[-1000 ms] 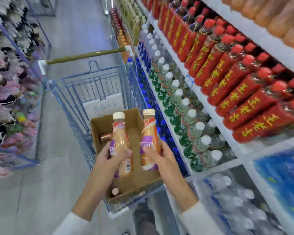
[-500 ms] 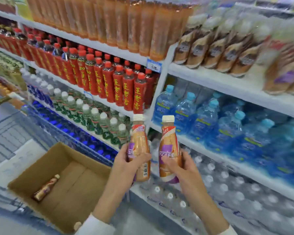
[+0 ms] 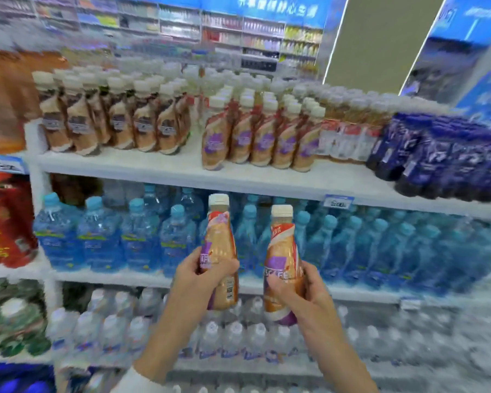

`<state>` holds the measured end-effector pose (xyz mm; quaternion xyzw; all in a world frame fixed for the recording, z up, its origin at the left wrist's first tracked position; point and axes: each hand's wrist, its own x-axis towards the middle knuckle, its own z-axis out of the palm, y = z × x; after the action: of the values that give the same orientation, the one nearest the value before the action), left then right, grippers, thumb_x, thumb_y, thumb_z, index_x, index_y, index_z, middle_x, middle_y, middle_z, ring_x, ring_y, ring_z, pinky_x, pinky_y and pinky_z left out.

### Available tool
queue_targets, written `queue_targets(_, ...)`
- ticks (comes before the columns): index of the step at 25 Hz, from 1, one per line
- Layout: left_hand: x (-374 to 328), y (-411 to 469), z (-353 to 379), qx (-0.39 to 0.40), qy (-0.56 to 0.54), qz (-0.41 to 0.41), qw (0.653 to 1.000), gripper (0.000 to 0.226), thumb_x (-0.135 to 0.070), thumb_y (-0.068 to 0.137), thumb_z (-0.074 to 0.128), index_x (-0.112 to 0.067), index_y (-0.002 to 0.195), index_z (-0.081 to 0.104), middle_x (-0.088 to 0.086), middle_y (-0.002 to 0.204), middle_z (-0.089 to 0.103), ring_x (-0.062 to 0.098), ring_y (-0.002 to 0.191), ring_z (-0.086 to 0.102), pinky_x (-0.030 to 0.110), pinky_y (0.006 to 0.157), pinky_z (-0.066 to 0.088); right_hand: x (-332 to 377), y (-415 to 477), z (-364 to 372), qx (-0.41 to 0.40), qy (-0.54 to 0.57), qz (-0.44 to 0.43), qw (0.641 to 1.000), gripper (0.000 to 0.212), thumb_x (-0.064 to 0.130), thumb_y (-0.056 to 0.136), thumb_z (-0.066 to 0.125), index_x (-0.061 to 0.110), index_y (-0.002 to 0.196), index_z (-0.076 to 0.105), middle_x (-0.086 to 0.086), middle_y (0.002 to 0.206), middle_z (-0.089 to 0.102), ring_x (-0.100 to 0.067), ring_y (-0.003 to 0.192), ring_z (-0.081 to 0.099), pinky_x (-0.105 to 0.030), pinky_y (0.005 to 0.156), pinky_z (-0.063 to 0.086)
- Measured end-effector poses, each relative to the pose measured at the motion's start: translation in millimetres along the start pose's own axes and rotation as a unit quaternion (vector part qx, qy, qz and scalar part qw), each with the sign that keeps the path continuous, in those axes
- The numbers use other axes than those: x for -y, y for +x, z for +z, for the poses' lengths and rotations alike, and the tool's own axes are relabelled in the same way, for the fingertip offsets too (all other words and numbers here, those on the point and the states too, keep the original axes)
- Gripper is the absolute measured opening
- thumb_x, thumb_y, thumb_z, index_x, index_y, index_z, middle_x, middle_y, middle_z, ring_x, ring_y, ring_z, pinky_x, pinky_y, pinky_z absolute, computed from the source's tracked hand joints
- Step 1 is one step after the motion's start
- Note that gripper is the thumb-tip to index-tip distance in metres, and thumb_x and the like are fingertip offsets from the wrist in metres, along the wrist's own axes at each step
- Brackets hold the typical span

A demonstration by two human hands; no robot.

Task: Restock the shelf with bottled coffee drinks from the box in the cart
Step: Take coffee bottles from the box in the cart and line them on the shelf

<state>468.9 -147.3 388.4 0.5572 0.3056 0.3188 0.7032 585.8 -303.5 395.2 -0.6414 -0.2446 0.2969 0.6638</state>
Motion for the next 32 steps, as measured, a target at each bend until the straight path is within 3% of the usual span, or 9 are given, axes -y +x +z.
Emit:
queue_targets(6,-21.2,56.0,115.3,0.005,0.012,0.063,0.998,0.031,-0.018,0.071,0.087,-0.015,0.097,0.072,-0.001,0.075,0.074,0.013,0.066,0.071,0.025,0.054,0.056,44.6,77.4,-97.1,-0.021,0.017,-0.064,0.998,0.054,0.042,0.068,0.085,0.029,0.115,0.063,0.004,0.096,0.076,-0.012,0.083,0.075,-0.021,0.057,0.056)
queue_targets(11,-59.9,104.8,145.9,-0.027,0.045,0.128,0.99,0.03,-0.025,0.071,0.089,-0.03,0.096,0.074,-0.004,0.084,0.077,0.011,0.073,0.074,0.024,0.055,0.057,80.1,151.9,-110.6,0.003,-0.004,-0.114,0.993,0.056,0.034,0.077,0.088,0.032,0.121,0.053,0.008,0.099,0.074,-0.006,0.086,0.073,-0.017,0.06,0.056)
queue_targets(15,-85.0,149.0,149.8,-0.061,0.093,0.181,0.977,0.05,-0.044,0.055,0.09,-0.041,0.101,0.071,-0.018,0.091,0.077,-0.001,0.081,0.073,0.019,0.059,0.058,101.3,205.3,-94.9,0.008,-0.044,-0.161,0.986,0.058,0.034,0.077,0.087,0.034,0.118,0.046,0.012,0.104,0.071,0.005,0.084,0.07,-0.011,0.064,0.053)
queue_targets(17,-89.4,174.1,143.4,-0.081,0.125,0.197,0.969,0.056,-0.048,0.053,0.091,-0.048,0.103,0.065,-0.022,0.102,0.075,-0.003,0.092,0.069,0.018,0.071,0.057,107.4,228.3,-82.1,0.015,-0.056,-0.169,0.984,0.061,0.033,0.079,0.086,0.033,0.12,0.042,0.009,0.112,0.067,0.006,0.084,0.069,-0.01,0.06,0.053)
queue_targets(20,-87.6,204.7,135.1,-0.097,0.155,0.197,0.963,0.089,-0.043,0.06,0.095,-0.029,0.138,0.055,-0.011,0.123,0.066,-0.001,0.103,0.065,0.026,0.084,0.056,106.2,254.8,-66.6,0.012,-0.068,-0.164,0.984,0.063,0.032,0.081,0.085,0.032,0.123,0.037,0.008,0.116,0.064,0.001,0.09,0.068,-0.011,0.058,0.053)
queue_targets(24,-73.9,229.9,123.0,-0.086,0.173,0.212,0.958,0.07,-0.039,0.066,0.094,-0.031,0.125,0.057,-0.01,0.123,0.066,-0.001,0.102,0.067,0.034,0.092,0.059,88.5,272.4,-55.3,0.004,-0.077,-0.167,0.983,0.069,0.031,0.081,0.085,0.031,0.13,0.036,0.013,0.121,0.063,0.009,0.095,0.065,-0.014,0.069,0.056)
queue_targets(27,-61.1,238.6,120.6,-0.067,0.185,0.236,0.952,0.062,-0.037,0.071,0.091,-0.034,0.123,0.059,-0.008,0.125,0.064,-0.001,0.105,0.065,0.025,0.088,0.057,77.5,276.4,-56.0,-0.011,-0.079,-0.162,0.983,0.068,0.035,0.08,0.084,0.035,0.129,0.036,0.02,0.121,0.06,0.01,0.103,0.063,-0.029,0.092,0.058)
queue_targets(29,-57.8,239.1,121.1,-0.059,0.183,0.246,0.95,0.062,-0.038,0.073,0.089,-0.037,0.125,0.056,-0.009,0.126,0.061,-0.001,0.108,0.063,0.019,0.086,0.054,74.8,275.0,-57.9,-0.014,-0.094,-0.163,0.982,0.07,0.039,0.079,0.084,0.037,0.13,0.036,0.022,0.123,0.058,0.005,0.109,0.062,-0.034,0.096,0.057)
queue_targets(32,-54.9,238.0,110.1,0.013,0.181,0.223,0.958,0.072,-0.04,0.069,0.09,-0.034,0.133,0.056,-0.019,0.118,0.069,-0.003,0.107,0.065,0.013,0.085,0.055,72.9,267.9,-59.1,-0.049,-0.147,-0.176,0.972,0.082,0.051,0.069,0.087,0.044,0.13,0.033,0.027,0.125,0.052,0.011,0.111,0.057,-0.016,0.088,0.053)
